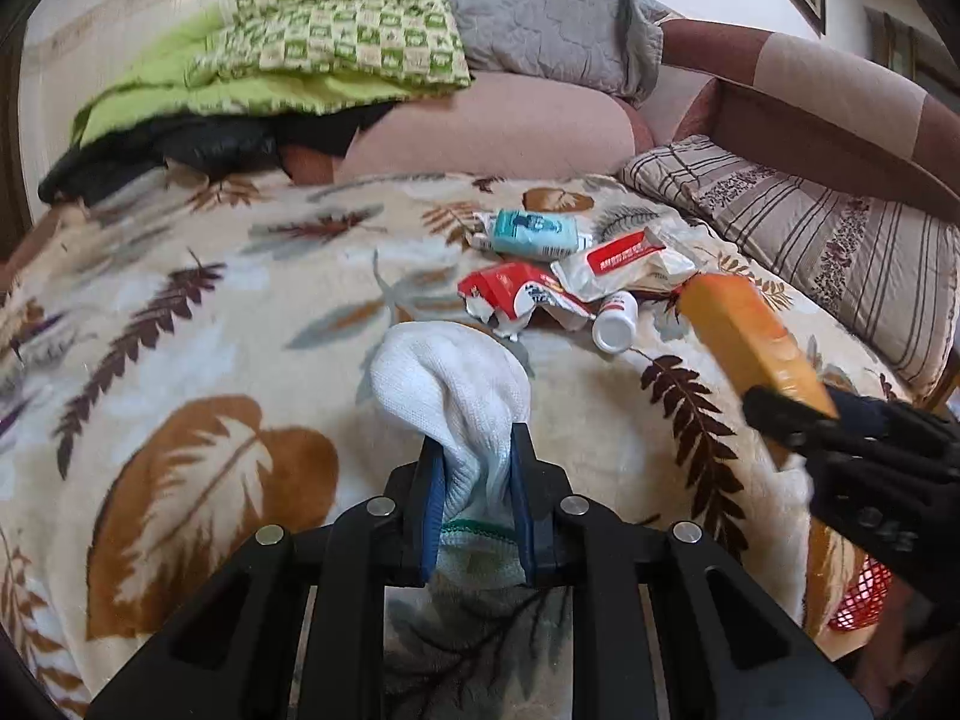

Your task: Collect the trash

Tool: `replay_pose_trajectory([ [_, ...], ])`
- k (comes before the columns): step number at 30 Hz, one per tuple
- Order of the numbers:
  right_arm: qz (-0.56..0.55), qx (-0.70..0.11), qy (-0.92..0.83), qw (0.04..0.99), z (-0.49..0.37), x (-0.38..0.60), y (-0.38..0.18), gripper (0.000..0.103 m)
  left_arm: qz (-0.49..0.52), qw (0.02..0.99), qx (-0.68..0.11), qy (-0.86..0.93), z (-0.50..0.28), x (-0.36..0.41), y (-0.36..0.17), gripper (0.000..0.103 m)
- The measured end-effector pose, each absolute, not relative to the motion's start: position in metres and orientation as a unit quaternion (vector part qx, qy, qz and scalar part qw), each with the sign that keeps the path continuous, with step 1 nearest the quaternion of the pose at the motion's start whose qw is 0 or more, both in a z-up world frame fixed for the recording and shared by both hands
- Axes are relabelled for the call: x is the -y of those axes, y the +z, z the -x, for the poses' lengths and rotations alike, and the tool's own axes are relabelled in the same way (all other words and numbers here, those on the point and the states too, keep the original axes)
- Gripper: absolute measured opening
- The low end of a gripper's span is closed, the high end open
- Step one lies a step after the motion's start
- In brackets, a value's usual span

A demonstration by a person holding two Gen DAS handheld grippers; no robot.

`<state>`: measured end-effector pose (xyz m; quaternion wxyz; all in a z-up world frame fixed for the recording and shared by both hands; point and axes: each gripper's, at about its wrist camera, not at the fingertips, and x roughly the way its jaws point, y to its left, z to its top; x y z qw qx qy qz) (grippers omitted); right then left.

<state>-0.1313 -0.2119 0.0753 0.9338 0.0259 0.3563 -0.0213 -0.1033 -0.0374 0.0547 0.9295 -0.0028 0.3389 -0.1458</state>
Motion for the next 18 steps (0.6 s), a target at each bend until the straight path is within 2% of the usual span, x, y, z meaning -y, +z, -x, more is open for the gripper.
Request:
replay_pose_trajectory([
  [5,-0.052,-0.333,-0.022,0.941,0.152,0.224,0.087,0.051,-0.025,0.938,-0.315,-0.145,0.111,0.044,0.06,0.019],
  [13,-0.117,-0.364,-0.031,0.924,0.147,0.255,0.074,0.051,-0.053,0.941,-0.298,-0.149,0.115,0.054,0.06,0.019],
  [18,-0.116,-0.364,-0.03,0.923,0.145,0.256,0.072,0.051,-0.062,0.941,-0.296,-0.149,0.115,0.056,0.059,0.019],
])
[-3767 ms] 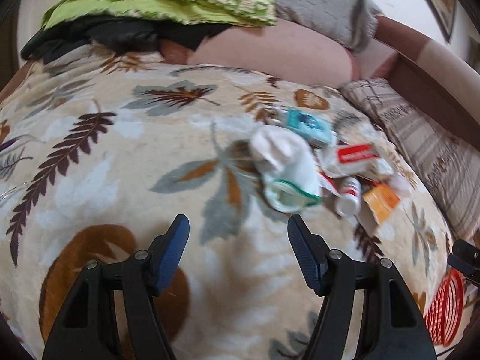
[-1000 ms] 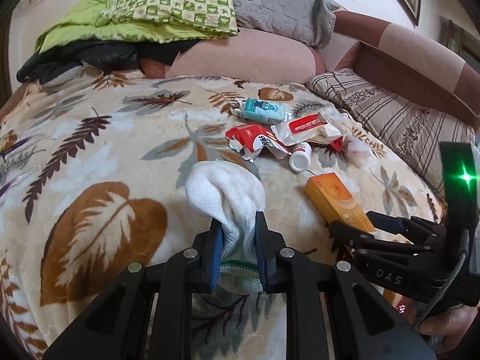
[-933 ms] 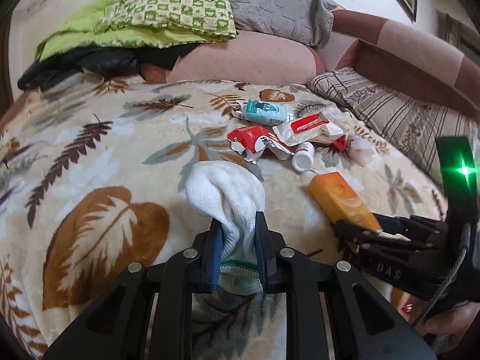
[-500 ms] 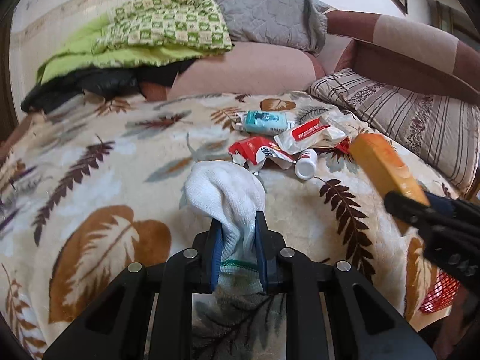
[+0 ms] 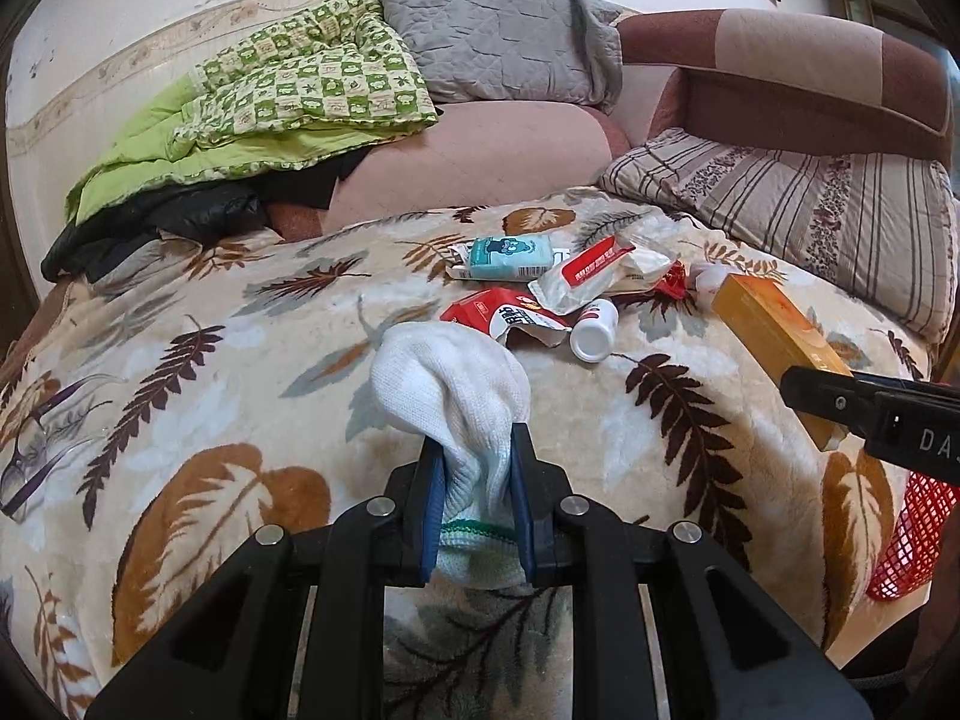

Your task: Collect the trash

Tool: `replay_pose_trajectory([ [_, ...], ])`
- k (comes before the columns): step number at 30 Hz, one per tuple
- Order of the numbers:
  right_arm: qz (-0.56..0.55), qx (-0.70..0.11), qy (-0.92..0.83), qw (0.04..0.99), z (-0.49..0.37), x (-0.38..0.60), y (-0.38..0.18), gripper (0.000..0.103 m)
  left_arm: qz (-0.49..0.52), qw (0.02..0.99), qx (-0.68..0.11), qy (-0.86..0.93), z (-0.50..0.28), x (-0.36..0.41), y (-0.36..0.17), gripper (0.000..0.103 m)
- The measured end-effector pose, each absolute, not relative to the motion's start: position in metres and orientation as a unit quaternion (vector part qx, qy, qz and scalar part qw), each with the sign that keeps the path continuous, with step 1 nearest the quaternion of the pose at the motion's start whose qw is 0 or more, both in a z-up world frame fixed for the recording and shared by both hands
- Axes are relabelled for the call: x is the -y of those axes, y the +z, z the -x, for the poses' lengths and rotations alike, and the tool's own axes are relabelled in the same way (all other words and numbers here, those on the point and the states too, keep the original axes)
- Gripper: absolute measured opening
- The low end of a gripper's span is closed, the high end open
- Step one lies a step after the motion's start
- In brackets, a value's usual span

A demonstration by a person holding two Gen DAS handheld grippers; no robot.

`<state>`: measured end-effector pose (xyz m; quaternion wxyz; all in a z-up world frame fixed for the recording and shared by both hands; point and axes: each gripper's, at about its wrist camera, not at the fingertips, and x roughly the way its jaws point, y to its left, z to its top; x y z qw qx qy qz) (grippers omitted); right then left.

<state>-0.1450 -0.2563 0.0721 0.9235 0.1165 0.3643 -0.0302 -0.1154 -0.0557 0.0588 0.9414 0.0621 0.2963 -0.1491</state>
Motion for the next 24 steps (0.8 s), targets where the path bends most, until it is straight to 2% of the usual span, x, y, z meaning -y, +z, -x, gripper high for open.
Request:
replay_pose_trajectory([
  [9,-0.072,-0.36,-0.02,0.93,0.141,0.235,0.072,0.051,-0.068,0.941,-0.296,-0.151,0.116,0.057,0.058,0.019],
  [24,-0.075,-0.365,-0.02,0.928,0.139,0.234,0.07,0.051,-0.066,0.939,-0.301,-0.153,0.115,0.059,0.057,0.019],
])
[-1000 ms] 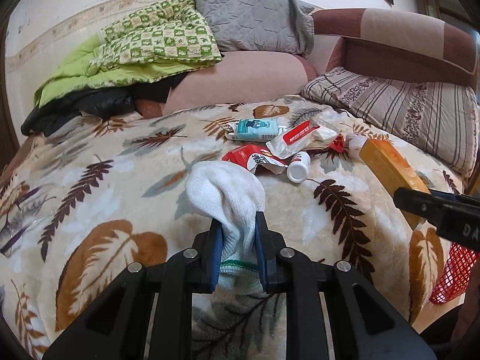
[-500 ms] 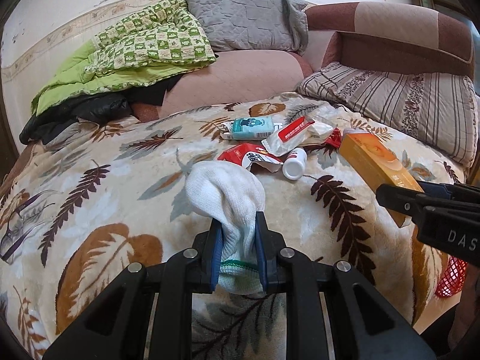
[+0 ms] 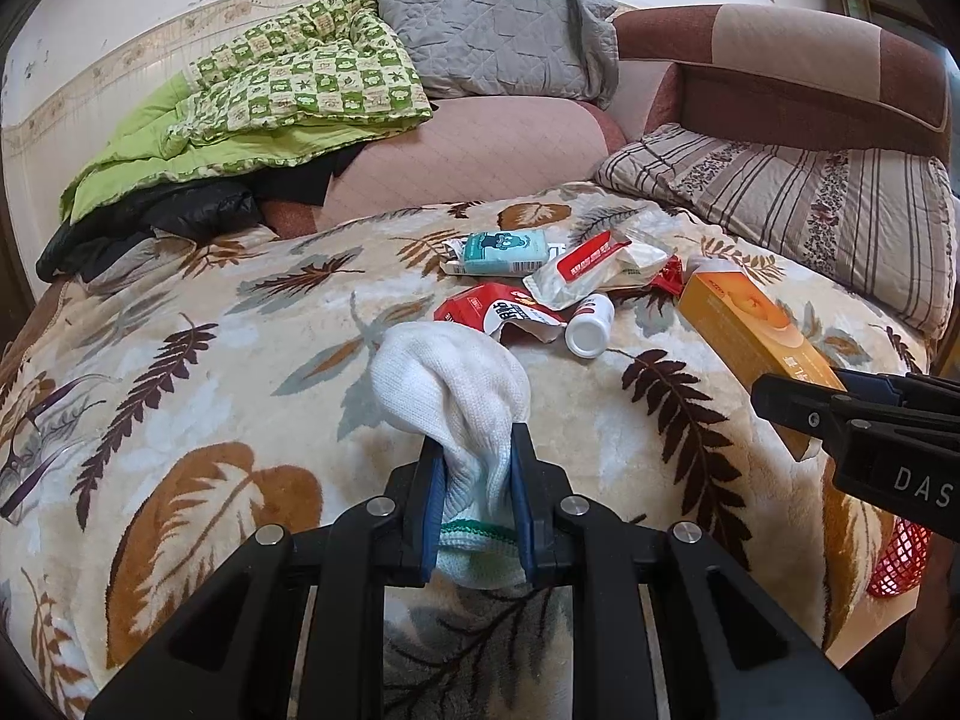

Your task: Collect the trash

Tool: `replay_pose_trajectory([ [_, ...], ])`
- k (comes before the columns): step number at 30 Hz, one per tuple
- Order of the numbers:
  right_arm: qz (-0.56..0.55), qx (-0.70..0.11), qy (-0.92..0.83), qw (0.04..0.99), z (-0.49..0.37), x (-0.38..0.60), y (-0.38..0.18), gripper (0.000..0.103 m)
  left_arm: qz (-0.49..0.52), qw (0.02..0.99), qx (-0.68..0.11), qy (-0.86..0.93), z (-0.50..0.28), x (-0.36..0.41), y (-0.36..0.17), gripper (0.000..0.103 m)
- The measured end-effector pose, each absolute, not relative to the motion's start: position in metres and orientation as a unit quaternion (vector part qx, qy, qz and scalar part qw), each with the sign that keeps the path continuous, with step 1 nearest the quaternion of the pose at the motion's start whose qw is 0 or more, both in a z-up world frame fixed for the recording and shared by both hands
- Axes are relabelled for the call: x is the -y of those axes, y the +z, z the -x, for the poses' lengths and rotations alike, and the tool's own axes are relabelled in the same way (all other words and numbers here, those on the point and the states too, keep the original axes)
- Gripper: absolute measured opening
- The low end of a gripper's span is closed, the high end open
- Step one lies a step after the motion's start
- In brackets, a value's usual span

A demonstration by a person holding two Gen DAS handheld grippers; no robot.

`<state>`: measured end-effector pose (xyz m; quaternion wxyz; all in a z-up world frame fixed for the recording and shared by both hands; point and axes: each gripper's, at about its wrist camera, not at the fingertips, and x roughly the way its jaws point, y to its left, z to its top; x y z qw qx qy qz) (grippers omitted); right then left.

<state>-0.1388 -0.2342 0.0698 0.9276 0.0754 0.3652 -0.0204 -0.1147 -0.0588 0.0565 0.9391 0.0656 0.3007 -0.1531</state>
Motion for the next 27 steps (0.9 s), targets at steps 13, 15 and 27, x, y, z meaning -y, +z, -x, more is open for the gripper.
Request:
replay_pose_trajectory([
  [13,-0.073,-0.364,-0.019,0.928,0.1393,0.2315,0.0697,0.051,-0.064,0.939,-0.302,-0.154,0.1136,0.0584,0.0557,0.019],
  [15,-0.073,-0.364,-0.019,0.928,0.1394,0.2311,0.0699,0.051,-0.064,0.939,-0.302,-0.155,0.1135,0.0585,0.0556,0.019],
  [27,-0.072,-0.364,-0.019,0.928,0.1393,0.2312,0.0698,0.051,-0.062,0.938,-0.303,-0.155,0.1124,0.0572,0.0554,0.019],
])
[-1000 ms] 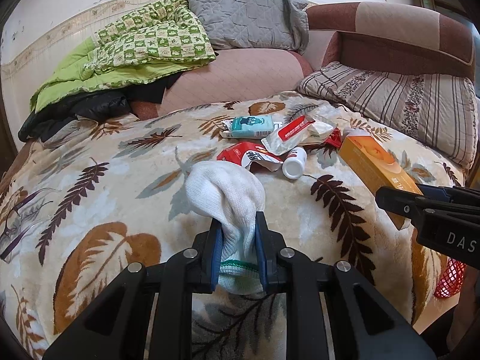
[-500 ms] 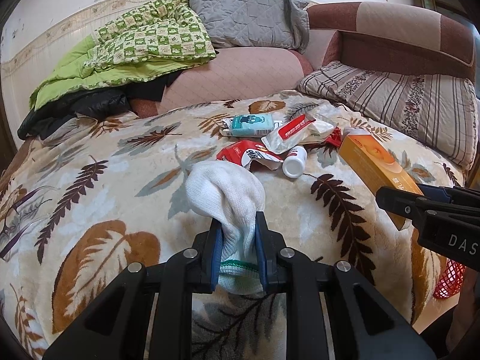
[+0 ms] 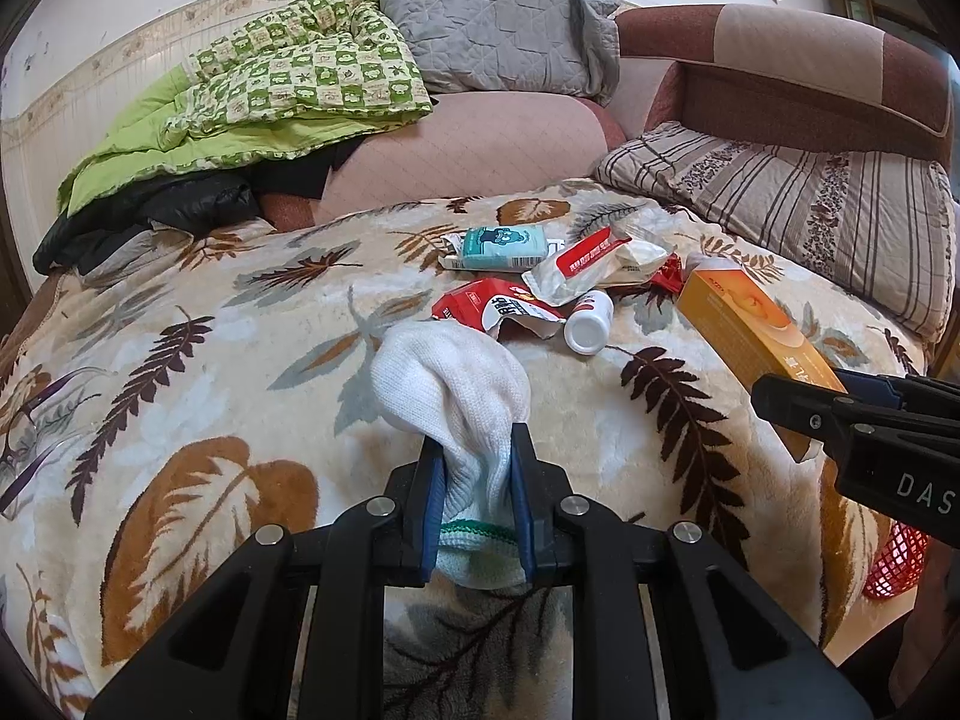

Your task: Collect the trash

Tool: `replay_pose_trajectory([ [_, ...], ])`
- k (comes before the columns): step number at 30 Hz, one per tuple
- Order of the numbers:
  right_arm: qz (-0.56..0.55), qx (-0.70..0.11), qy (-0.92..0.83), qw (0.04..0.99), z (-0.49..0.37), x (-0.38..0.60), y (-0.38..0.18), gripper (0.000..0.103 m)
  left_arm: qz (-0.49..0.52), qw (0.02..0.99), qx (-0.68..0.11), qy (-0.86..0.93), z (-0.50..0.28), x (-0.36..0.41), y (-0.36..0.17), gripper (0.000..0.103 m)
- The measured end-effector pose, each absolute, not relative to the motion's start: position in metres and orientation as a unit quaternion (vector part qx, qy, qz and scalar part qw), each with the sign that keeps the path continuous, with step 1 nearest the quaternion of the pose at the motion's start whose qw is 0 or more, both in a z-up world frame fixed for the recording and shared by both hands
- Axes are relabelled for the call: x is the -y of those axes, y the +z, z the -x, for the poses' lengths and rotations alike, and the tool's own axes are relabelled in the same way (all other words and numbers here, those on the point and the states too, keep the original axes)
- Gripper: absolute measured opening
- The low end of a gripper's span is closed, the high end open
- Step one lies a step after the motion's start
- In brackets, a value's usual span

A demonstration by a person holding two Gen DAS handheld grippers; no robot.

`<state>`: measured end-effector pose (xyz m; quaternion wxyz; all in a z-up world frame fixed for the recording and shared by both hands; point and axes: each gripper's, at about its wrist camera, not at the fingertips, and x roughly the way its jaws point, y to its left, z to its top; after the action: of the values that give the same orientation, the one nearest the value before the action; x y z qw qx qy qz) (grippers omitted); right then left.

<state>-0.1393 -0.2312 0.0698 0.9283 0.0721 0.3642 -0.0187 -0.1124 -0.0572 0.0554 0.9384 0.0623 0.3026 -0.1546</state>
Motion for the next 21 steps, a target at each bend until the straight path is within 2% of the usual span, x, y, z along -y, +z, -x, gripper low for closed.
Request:
replay_pose_trajectory([
  [21,-0.072,-0.364,-0.019,0.928,0.1396,0.2319,0.0705,0.051,-0.061,0.938,-0.303,-0.155,0.1118,0.0573,0.0554,0.019],
])
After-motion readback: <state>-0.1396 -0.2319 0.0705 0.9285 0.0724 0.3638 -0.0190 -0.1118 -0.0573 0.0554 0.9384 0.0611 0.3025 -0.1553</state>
